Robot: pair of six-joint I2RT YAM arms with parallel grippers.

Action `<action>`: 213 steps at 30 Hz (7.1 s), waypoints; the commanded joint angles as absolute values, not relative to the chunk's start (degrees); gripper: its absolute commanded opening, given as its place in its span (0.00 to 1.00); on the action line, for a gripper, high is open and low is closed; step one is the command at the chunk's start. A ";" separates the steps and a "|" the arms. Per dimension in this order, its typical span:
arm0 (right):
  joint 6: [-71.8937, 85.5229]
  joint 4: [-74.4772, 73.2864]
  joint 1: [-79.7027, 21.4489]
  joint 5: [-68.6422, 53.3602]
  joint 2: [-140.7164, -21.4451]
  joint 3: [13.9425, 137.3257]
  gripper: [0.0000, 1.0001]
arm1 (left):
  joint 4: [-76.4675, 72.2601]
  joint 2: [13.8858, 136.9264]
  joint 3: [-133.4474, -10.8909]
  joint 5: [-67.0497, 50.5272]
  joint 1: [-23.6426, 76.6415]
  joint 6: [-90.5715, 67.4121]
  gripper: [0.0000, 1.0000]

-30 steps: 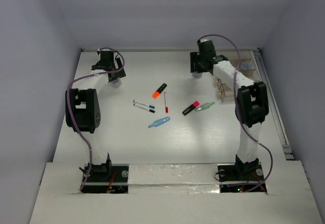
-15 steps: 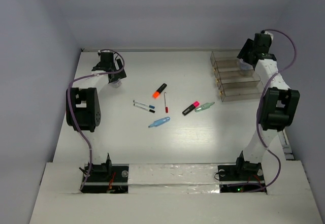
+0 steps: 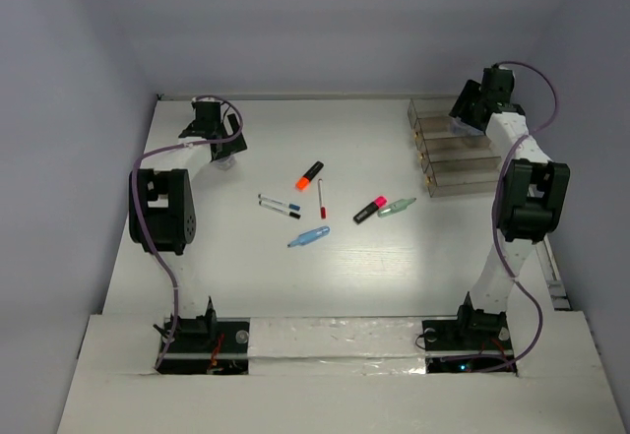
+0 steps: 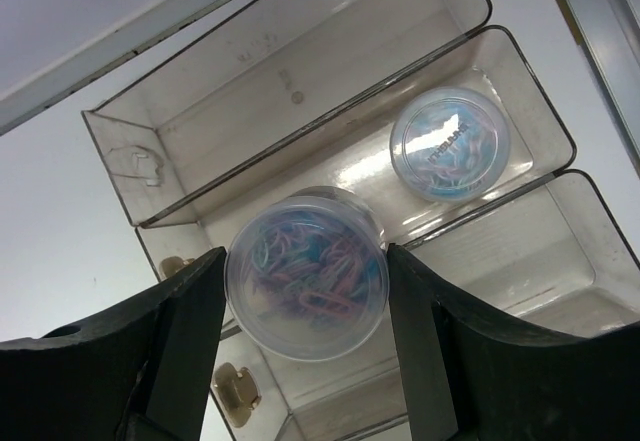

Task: Sort the stationery into containers
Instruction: Place the stationery in the storage box, then pick up the stationery from the center of the board, then place the stationery in the storage box.

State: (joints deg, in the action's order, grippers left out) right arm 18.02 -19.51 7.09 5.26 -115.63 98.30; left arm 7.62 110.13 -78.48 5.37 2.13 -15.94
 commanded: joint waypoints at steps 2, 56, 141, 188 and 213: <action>18.45 -15.74 7.29 4.13 -115.49 102.03 0.42 | 6.24 110.39 -78.31 5.10 1.76 -16.26 0.95; 23.11 -4.93 2.29 -4.92 -83.52 69.01 1.00 | 7.21 105.21 -79.89 9.06 9.74 -15.99 0.18; -8.96 -9.49 -23.81 -25.50 -77.44 63.20 1.00 | 27.42 107.32 -104.94 -46.41 33.57 -12.04 0.20; 3.33 10.28 -24.87 -15.14 -75.23 53.44 0.51 | 11.78 89.05 -87.39 -32.80 24.44 -23.64 0.99; 16.00 15.47 -4.75 21.88 -106.34 76.72 0.53 | 5.28 40.43 -46.59 -12.66 23.12 -14.77 0.99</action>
State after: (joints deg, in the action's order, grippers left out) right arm 15.92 11.05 -4.89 18.57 -104.84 72.34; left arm 11.38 42.94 -48.21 -13.82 23.16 -15.64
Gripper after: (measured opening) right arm 0.653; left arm 0.989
